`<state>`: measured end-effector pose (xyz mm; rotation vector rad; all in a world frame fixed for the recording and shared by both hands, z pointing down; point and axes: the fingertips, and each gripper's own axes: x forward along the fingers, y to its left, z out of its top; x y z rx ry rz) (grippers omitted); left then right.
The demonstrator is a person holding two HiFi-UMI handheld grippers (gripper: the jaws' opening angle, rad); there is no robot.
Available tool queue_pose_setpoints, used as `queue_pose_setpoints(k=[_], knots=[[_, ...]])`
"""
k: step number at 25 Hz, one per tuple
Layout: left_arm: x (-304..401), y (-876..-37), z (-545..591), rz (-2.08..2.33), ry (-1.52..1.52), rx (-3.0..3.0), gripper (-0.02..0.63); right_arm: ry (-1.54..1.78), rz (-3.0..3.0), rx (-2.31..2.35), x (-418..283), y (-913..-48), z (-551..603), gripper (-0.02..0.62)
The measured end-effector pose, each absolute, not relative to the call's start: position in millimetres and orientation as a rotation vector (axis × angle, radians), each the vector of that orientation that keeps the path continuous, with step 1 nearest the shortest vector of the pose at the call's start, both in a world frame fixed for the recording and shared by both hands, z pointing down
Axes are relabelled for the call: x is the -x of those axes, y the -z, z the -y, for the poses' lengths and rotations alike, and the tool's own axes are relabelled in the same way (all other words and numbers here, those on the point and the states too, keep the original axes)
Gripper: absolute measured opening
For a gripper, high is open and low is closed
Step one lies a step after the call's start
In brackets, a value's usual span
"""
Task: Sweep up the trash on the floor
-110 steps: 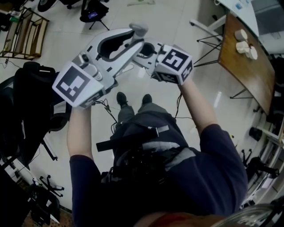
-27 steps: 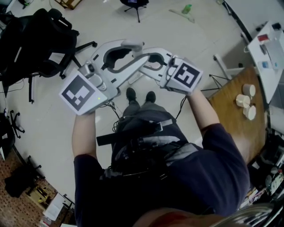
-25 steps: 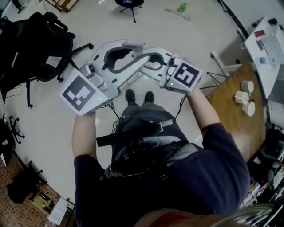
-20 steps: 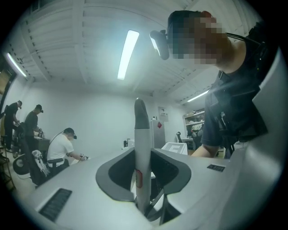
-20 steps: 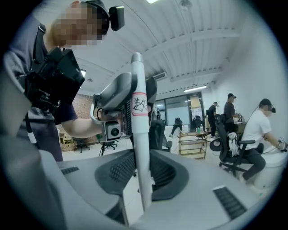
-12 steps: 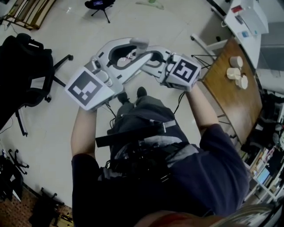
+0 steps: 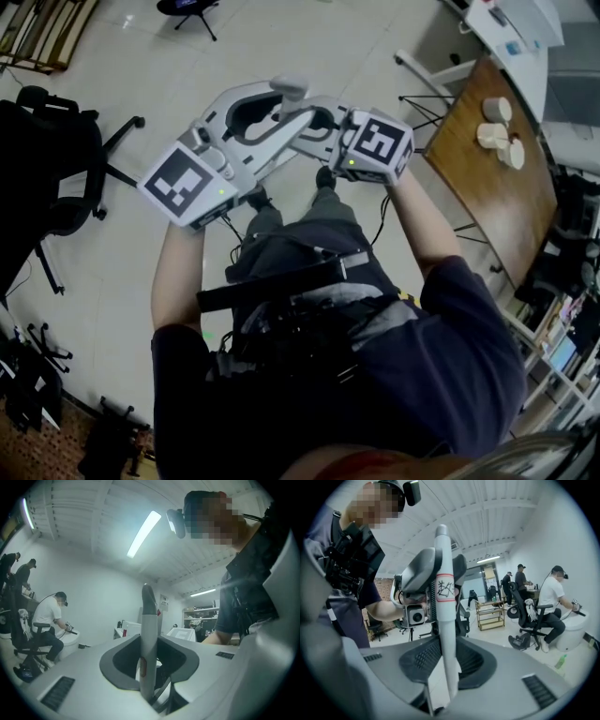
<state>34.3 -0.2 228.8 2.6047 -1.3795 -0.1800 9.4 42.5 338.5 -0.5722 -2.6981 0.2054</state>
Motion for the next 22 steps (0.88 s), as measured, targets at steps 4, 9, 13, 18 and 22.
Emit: queue_pose_setpoints(k=[4,9,13,18,22], knots=[[-52,-249,16,1.411,0.117,-2.547,0.104,-0.257,2.684,0.642,-25,-357,-31,0.112],[-67,-270,37,1.471,0.061,-2.465,0.106,-0.32,2.647,0.729,-40,-376,-15,0.118],[-69,-282,52,1.481,0.057,-2.439,0.106,-0.318,2.607,0.718,-47,-391,1,0.118],[-60,-312,63,1.442,0.015,-2.405,0.106,-0.381,2.577,0.658,-44,-418,15,0.123],[-61,-344,75,1.371,0.013,-2.383,0.106,-0.434,2.533,0.592,-46,-449,30,0.129]])
